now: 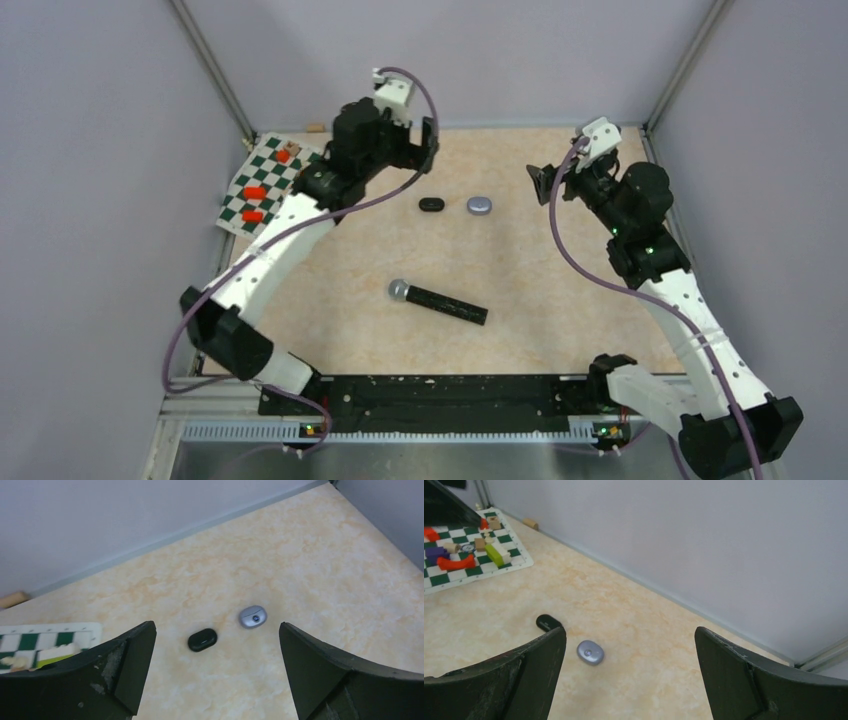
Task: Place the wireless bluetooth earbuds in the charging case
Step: Reset both arms
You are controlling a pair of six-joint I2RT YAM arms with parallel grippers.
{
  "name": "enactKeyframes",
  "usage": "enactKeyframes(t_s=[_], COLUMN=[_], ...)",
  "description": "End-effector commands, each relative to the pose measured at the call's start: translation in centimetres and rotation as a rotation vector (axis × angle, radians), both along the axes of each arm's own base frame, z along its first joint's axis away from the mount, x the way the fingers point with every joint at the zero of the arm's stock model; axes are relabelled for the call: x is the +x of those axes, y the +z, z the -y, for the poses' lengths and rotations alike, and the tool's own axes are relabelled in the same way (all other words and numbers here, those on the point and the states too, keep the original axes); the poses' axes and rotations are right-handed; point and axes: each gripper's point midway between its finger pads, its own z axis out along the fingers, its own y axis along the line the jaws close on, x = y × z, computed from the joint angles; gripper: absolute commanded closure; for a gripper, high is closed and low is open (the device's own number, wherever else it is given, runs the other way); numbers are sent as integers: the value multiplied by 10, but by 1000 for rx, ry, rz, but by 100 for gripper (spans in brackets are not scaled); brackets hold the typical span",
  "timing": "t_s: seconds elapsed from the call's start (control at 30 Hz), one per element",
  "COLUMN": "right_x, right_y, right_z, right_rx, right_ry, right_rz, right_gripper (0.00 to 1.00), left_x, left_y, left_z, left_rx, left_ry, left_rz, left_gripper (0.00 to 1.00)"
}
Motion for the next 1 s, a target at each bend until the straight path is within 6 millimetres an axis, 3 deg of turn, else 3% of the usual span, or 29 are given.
enactKeyframes(t_s=[0.0,0.13,0.23,0.33,0.47,0.57,0.7,0.97], right_x=[-21,-38,-53,-70,-90,-97,-97,-92], right_y=[4,-7,-3,3,5,-9,-28,-20], right_z=[-1,17,32,40,43,37,37,57], right_rx=[-36,21,93,136,135,91,66,99], right_ry=[60,-28,-101,-128,-107,-58,-57,-182], right_rz=[9,-40,-49,-43,-19,-9,-14,42], right_gripper=[1,1,1,1,1,1,1,1], left_x=[-26,-58,-84,-117,-147,-150,-137,-129], left_y=[11,2,-11,-28,-52,-61,-53,-61], left_z=[-60,-122,-159,-174,-177,-180,-206,-221], left_rx=[59,-7,-21,32,55,46,57,58], left_ry=[-67,-54,-17,-14,-40,-38,121,182], left_rz=[105,88,109,86,55,53,77,67], left_gripper=[1,1,1,1,1,1,1,1])
